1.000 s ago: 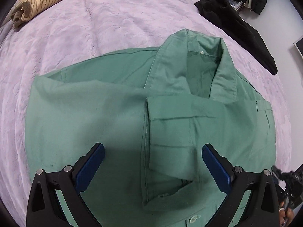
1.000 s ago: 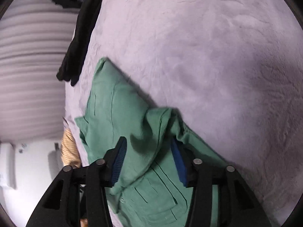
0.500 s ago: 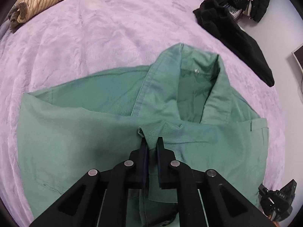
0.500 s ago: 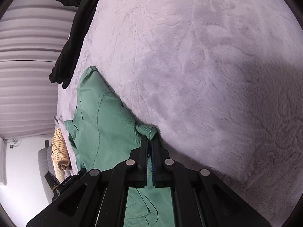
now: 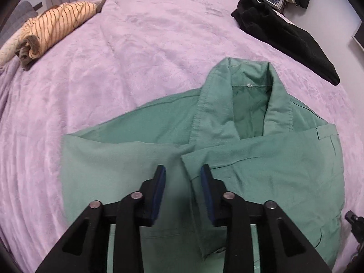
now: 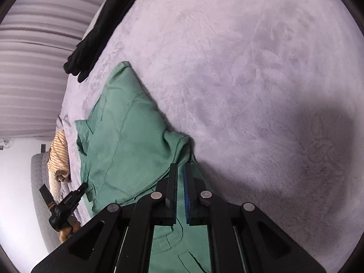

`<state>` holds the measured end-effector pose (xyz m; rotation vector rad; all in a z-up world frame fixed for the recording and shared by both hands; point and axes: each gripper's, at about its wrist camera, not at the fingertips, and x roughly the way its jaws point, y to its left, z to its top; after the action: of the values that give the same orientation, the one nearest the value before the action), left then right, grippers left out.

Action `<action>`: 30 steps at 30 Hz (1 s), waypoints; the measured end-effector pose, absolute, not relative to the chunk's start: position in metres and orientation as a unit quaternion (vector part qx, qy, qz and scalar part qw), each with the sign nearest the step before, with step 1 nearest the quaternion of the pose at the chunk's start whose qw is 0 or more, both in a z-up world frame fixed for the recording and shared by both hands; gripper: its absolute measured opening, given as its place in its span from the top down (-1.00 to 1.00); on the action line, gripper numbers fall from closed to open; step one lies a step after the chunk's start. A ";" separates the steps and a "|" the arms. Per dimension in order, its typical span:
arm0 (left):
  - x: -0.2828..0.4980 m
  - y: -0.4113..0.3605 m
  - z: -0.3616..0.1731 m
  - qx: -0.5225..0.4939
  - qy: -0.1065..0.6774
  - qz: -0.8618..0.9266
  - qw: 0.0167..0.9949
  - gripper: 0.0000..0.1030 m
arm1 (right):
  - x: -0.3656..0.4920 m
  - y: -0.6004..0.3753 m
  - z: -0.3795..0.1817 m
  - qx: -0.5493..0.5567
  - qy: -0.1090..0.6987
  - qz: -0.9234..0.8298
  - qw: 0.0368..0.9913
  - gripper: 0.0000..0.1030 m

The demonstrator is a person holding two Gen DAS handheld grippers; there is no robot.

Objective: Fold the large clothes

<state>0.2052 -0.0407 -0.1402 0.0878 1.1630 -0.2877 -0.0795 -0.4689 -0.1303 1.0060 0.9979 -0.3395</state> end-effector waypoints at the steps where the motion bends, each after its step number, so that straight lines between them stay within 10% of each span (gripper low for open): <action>1: 0.202 -0.036 -0.135 0.040 0.540 -0.134 0.830 0.07 | -0.080 -0.466 -0.121 0.442 0.453 -0.154 0.759 0.84; 14: 0.144 -0.073 -0.170 0.085 0.584 -0.171 0.789 0.06 | 0.050 -0.445 -0.144 0.289 0.525 -0.127 0.790 0.85; 30: 0.117 -0.044 -0.138 0.066 0.596 -0.147 0.787 -0.21 | 0.000 -0.433 -0.113 0.296 0.535 -0.120 0.782 0.76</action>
<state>0.1169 -0.0438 -0.1382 0.1418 1.2844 -0.3165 -0.0001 -0.4332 -0.1127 0.6385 1.1545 -0.2590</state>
